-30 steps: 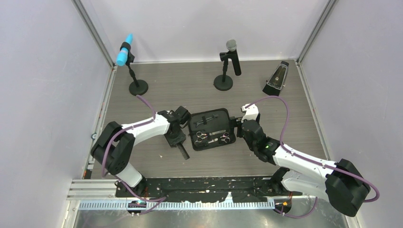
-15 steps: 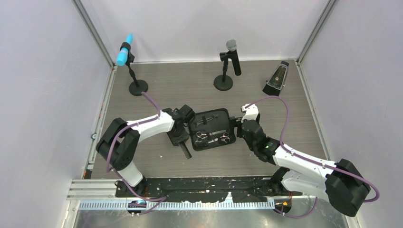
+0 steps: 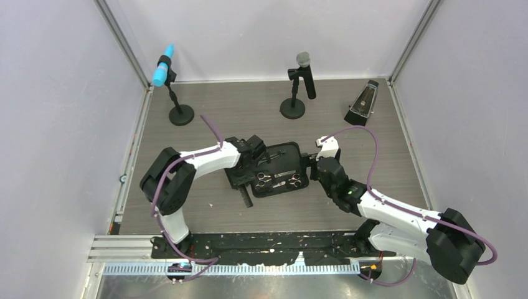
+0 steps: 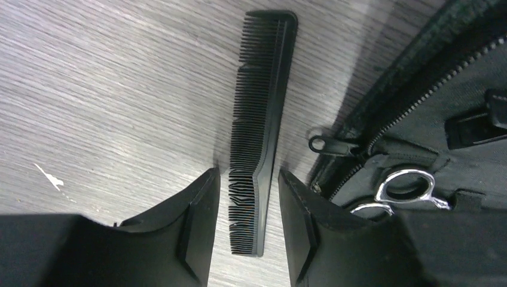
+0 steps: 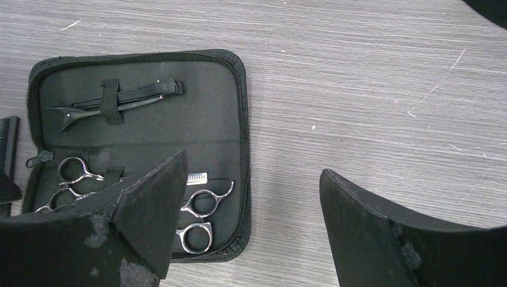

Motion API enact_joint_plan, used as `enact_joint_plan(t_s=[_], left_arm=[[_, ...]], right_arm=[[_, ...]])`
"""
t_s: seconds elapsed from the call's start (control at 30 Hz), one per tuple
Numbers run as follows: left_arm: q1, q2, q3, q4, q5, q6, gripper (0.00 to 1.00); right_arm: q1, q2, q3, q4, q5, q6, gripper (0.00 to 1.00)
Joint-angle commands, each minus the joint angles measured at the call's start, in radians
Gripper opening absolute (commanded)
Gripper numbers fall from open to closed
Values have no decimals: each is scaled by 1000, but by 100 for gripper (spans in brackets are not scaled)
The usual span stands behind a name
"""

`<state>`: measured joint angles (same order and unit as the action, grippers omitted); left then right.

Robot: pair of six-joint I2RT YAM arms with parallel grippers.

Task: Sort the hair-cutting tools
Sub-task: Move the comb to the center of the board.

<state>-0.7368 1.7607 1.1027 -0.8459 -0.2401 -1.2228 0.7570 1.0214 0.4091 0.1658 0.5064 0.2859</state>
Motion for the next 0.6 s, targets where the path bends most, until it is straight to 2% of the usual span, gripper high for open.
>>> enact_joint_plan(t_s=[0.0,0.17,0.4,0.57], left_arm=[[-27,96,9,-36,-27,16,45],[-36,128,29,-44,-29,28,44],[-36,116,21,-40,-33,26,29],[-36,45,5,-53,-59,28,17]], right_arm=[[-2,-3,-1,58,3,-10,88],[-2,-4,-1,58,3,-11,88],[-2,-4,-2,60,3,-10,88],[-2,-4,1,60,-9,-12,88]])
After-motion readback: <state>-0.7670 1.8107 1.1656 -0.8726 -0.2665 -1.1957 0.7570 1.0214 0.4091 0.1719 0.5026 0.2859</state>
